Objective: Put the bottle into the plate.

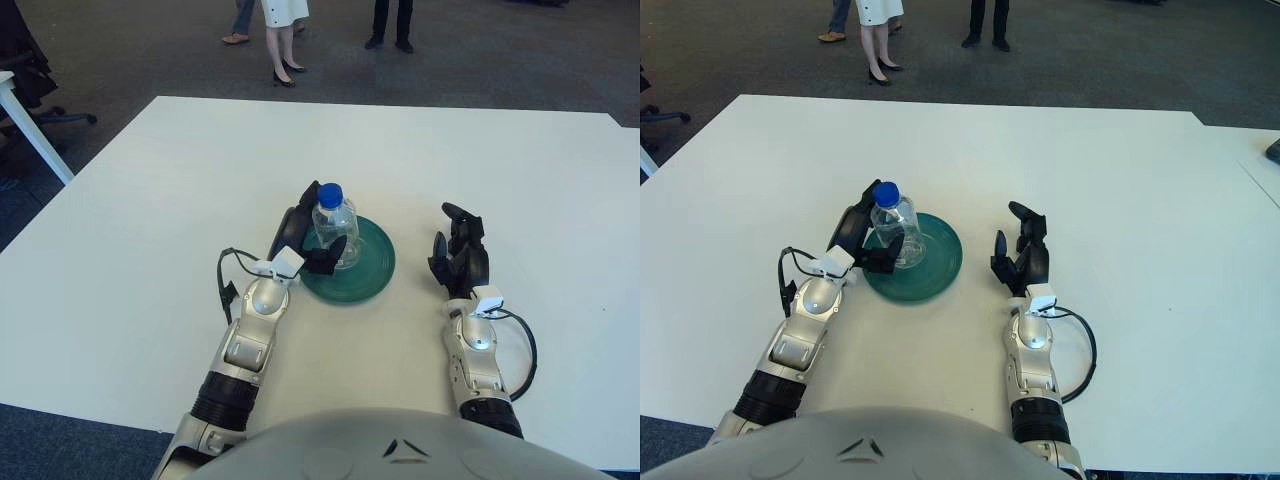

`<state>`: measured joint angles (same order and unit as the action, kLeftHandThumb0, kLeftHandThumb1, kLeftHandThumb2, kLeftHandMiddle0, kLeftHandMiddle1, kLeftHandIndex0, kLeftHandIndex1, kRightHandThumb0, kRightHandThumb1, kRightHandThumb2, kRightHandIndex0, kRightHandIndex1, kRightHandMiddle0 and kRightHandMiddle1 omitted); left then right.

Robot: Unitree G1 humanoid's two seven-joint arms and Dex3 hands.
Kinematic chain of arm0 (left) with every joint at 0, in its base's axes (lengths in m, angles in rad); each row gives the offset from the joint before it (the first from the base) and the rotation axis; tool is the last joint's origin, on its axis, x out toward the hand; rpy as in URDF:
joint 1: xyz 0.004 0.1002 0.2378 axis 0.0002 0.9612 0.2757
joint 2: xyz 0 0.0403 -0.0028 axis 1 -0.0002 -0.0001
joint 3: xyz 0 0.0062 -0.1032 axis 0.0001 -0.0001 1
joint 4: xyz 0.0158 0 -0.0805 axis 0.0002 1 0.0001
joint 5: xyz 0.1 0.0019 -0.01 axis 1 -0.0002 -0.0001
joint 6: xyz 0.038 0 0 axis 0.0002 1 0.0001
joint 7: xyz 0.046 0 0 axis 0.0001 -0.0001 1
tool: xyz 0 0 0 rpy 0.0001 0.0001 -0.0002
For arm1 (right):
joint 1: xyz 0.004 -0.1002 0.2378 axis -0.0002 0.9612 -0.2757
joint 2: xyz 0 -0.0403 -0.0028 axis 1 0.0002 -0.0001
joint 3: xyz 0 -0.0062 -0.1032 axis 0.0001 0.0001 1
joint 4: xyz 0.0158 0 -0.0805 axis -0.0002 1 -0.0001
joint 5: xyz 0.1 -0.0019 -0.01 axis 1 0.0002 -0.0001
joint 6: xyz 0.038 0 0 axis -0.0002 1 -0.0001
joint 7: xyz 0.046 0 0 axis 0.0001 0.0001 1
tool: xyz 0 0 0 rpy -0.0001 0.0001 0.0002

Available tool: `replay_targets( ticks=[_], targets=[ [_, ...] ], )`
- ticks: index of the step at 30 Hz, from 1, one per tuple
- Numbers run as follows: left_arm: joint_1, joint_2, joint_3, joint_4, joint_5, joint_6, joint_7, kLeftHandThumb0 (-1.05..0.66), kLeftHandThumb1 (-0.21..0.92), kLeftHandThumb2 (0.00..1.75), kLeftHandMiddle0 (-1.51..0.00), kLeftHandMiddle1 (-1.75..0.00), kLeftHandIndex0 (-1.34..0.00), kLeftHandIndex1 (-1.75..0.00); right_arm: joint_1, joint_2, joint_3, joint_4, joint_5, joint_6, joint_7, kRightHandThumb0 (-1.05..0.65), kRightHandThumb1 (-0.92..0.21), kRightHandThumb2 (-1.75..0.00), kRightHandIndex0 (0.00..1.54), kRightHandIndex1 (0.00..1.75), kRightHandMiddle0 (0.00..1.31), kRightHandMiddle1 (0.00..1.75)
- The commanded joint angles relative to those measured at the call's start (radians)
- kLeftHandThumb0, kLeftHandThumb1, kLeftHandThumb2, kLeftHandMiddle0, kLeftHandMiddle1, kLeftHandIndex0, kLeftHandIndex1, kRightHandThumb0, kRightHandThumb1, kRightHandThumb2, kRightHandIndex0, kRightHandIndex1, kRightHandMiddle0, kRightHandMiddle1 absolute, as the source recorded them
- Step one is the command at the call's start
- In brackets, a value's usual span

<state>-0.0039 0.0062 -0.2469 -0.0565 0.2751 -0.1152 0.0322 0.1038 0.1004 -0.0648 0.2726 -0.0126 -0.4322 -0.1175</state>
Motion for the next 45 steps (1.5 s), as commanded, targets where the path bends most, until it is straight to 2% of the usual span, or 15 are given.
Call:
replay_targets(
  ticks=[1,16,27,45],
  targets=[
    [-0.029,0.003,0.01,0.022,0.01,0.003,0.013,-0.46,0.33,1.29,-1.18,-1.75,-0.59,-1.75,0.048,0.013,0.002,0.06,0.006,0.032,-0.004,-0.51,-0.92,-0.63,0.52,0.01,0.13,1.0],
    [-0.062,0.002,0.014,0.053,0.028,0.047,0.011,-0.46,0.34,1.28,-1.21,-1.75,-0.59,-1.75,0.059,0.023,0.011,0.058,0.004,0.02,-0.003,-0.5,-0.92,-0.63,0.5,0.0,0.13,1.0],
    [-0.062,0.005,0.013,0.049,0.041,0.081,0.014,-0.45,0.36,1.25,-1.21,-1.75,-0.57,-1.75,0.069,0.027,0.02,0.049,-0.004,0.012,-0.004,-0.51,-0.92,-0.67,0.49,0.0,0.07,0.94],
    [-0.058,-0.003,0.002,0.094,0.057,0.079,0.031,-0.44,0.4,1.2,-1.16,-1.75,-0.53,-1.75,0.087,0.028,0.034,0.032,-0.016,0.004,-0.027,-0.53,-0.92,-0.71,0.5,0.0,0.06,0.92]
  ],
)
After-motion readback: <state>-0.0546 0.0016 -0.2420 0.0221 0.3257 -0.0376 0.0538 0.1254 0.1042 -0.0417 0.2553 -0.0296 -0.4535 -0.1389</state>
